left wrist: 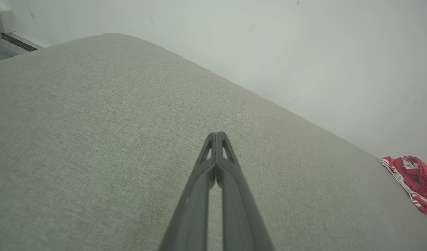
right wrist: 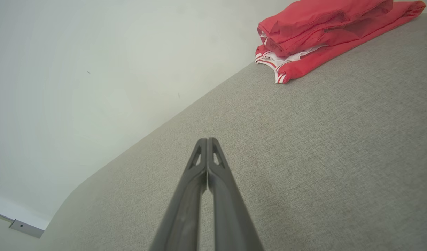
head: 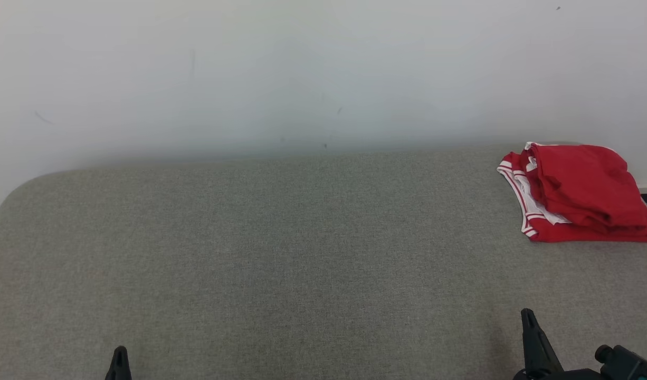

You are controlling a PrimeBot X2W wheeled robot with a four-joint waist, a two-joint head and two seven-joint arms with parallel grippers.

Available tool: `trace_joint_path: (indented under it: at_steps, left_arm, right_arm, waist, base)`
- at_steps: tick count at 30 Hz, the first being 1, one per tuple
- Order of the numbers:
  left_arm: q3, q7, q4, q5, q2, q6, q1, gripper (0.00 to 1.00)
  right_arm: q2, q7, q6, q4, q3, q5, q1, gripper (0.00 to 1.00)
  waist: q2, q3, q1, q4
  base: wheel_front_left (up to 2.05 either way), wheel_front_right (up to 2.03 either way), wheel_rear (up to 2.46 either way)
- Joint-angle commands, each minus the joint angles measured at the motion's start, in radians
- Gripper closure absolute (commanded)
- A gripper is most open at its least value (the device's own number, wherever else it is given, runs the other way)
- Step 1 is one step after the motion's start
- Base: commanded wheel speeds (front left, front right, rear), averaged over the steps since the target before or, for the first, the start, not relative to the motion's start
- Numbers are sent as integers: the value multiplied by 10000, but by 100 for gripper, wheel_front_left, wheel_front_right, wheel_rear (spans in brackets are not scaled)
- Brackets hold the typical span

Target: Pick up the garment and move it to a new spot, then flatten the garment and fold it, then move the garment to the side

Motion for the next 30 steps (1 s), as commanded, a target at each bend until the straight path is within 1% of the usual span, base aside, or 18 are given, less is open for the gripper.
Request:
trace_joint_path:
  at_steps: [1,11,12,30]
  left_arm:
    - [64,68,-100,-421,13,-49,-282,100]
    - [127,434,-40,-1924,-65,-167,-541,100]
    - [127,434,-40,-1924,-65,-167,-541,100]
    - [234,1007,64,-4270,-188,-344,-938,100]
  right_arm:
    - [16,81,-6,-130,-51,370,-272,100]
    - [98,442,-7,-110,-132,1750,-475,100]
    - [98,442,-7,-110,-132,1750,-475,100]
    - [232,1005,-11,-76,-259,3911,-800,100]
  waist:
    - [0,8,-1,2]
    - [0,71,-1,16]
    - [0,71,-1,16]
    - [0,186,-1,40]
  base:
    - [0,0,0]
    - [0,0,0]
    - [0,0,0]
    - [0,0,0]
